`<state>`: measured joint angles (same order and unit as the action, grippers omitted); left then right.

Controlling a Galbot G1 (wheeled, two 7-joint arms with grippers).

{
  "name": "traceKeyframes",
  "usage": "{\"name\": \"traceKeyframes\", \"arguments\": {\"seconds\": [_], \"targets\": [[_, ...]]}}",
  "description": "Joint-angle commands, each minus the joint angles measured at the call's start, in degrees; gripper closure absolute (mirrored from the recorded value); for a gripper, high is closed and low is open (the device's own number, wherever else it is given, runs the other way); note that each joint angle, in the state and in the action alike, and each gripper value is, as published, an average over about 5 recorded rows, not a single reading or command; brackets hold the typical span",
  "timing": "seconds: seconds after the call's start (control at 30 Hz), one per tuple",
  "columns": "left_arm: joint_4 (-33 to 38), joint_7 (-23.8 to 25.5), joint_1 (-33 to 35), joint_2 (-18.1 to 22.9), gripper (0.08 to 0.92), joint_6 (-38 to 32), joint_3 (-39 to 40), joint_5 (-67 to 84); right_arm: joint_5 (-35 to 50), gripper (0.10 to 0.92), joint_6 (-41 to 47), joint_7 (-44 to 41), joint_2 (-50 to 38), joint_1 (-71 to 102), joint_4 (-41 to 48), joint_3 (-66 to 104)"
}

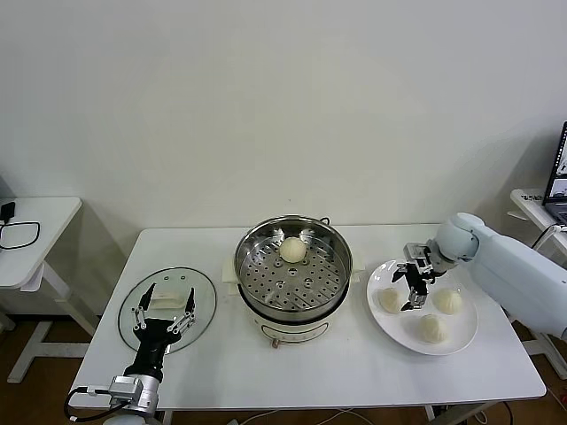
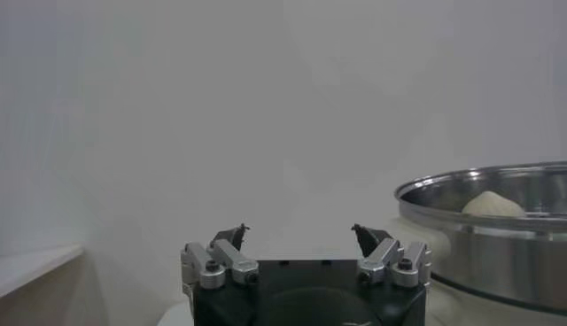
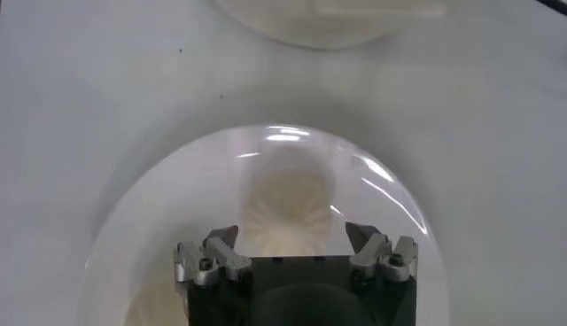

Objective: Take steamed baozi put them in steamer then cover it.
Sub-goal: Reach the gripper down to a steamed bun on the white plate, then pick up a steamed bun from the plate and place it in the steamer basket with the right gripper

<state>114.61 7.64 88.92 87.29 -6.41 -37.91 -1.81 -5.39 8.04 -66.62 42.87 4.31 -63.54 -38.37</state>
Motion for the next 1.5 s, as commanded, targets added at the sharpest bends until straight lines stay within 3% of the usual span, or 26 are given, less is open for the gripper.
{"name": "traceKeyframes", "arguments": {"seconds": [0.03,0.37,0.67,0.97,1.2,1.5], "targets": [[-0.06,-0.02,0.00,0.02,0.177,-0.03,0.01,-0.06,-0.64,0.203,0.24,0.49,0.92,1.50,1.15,1.10],[-0.11,-0.02,-0.09,0.00,0.177,-0.06,-0.18,-0.06,-1.57,0.209,0.20,0.13,1.43,1.80,1.83,1.51],[-0.44,-0.01,-0.28,0.00,0.177,-0.13,-0.22,-0.05,-2.53,0.350,0.00,0.21,2.37,1.84,2.75,1.64],[-0.17,-0.03,-0.33,0.07,0.177,-0.03,-0.12,-0.03,-0.81,0.364,0.36,-1.35,0.62,0.27,1.15,1.00],[-0.01,-0.06,-0.30,-0.06,0.177,0.04,-0.06,-0.03,7.68,0.362,3.63,-3.38,-7.10,-9.85,-7.86,-8.15],[-0.36,-0.03,-0.61,-0.28,0.177,0.05,0.07,-0.03,22.87,0.364,12.93,-3.32,-13.41,-35.10,-24.21,-27.11]]}}
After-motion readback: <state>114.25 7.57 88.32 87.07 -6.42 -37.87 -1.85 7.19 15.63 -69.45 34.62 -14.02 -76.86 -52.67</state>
